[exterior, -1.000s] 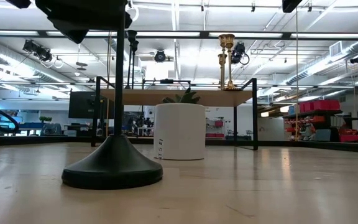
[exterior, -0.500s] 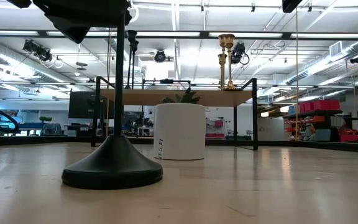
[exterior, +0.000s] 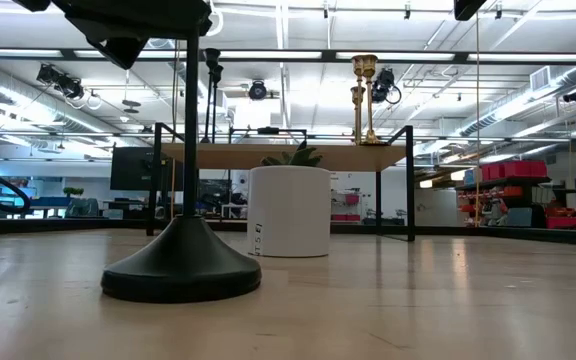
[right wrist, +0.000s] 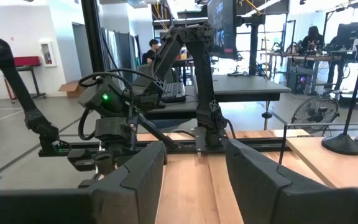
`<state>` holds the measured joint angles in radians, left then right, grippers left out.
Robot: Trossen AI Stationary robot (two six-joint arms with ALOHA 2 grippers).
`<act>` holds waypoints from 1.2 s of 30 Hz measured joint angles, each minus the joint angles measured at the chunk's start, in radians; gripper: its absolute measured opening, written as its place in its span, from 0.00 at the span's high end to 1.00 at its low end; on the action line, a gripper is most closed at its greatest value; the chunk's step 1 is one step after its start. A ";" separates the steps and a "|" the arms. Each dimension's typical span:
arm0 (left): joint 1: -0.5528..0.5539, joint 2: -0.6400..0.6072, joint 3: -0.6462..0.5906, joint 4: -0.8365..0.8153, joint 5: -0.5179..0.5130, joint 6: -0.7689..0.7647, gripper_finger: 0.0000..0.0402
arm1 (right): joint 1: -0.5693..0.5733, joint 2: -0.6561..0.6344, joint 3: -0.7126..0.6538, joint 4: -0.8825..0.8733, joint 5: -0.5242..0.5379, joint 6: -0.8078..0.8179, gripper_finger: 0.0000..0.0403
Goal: Pick & Place candle stick holders
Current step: Put the black candle holder on the shelf aligned with the other black candle holder
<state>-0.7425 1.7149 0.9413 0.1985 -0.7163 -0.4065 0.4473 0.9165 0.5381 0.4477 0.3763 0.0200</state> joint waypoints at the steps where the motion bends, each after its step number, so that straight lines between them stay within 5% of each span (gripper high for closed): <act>1: 0.000 0.000 0.000 -0.001 0.000 0.000 0.97 | 0.000 0.000 0.000 0.000 0.000 0.000 0.56; 10: -0.001 -0.062 -0.001 -0.118 -0.048 0.000 0.97 | 0.000 0.000 0.000 -0.001 0.000 0.000 0.56; 27: -0.036 -0.544 -0.001 -0.506 -0.338 0.007 0.97 | 0.000 0.000 0.000 -0.009 0.000 0.023 0.56; 36: 0.072 -0.722 -0.001 -0.661 -0.351 0.010 0.97 | 0.000 0.000 0.000 -0.008 0.000 0.023 0.56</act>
<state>-0.6704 0.9934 0.9405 -0.4621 -1.0673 -0.3961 0.4471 0.9169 0.5377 0.4393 0.3763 0.0429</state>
